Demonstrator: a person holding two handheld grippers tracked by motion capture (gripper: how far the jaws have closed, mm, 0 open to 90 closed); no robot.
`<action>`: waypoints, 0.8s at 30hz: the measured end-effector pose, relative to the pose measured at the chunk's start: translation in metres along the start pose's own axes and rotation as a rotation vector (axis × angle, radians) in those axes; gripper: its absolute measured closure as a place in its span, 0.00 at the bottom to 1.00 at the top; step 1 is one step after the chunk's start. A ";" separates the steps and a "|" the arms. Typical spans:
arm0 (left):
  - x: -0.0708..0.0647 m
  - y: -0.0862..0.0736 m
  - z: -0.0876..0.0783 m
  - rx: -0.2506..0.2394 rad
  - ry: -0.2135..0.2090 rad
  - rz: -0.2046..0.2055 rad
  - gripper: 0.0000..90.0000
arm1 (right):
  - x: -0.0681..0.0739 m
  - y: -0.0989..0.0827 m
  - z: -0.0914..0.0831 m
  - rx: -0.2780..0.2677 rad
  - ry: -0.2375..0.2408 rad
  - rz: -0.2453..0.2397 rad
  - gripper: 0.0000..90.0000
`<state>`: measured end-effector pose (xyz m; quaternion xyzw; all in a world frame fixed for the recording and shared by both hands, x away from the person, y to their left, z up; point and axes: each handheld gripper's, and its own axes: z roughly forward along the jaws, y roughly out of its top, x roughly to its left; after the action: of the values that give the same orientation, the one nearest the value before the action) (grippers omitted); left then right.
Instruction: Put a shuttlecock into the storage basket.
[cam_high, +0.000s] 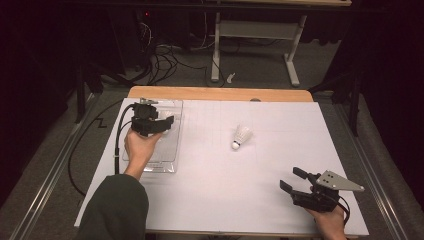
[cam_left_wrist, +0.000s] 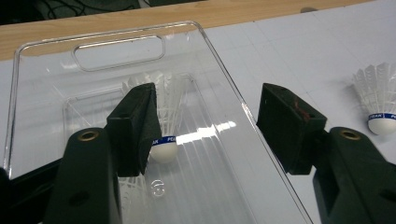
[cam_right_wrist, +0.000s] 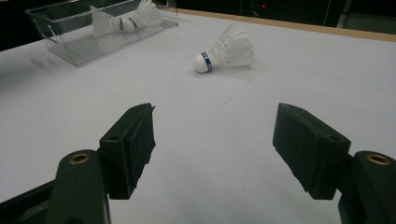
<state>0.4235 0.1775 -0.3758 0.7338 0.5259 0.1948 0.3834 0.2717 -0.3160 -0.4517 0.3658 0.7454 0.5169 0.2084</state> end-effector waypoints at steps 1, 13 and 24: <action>0.000 -0.001 -0.002 -0.010 -0.001 -0.002 0.43 | 0.000 0.000 0.000 0.000 0.000 0.000 0.33; -0.004 -0.013 -0.016 -0.058 -0.013 0.018 0.43 | 0.000 0.000 0.000 0.000 0.000 -0.002 0.33; -0.010 -0.021 -0.026 -0.102 -0.028 0.045 0.44 | 0.000 0.000 0.000 0.000 0.001 -0.003 0.33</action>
<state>0.3885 0.1808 -0.3747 0.7276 0.4932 0.2198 0.4232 0.2716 -0.3158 -0.4515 0.3645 0.7461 0.5167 0.2086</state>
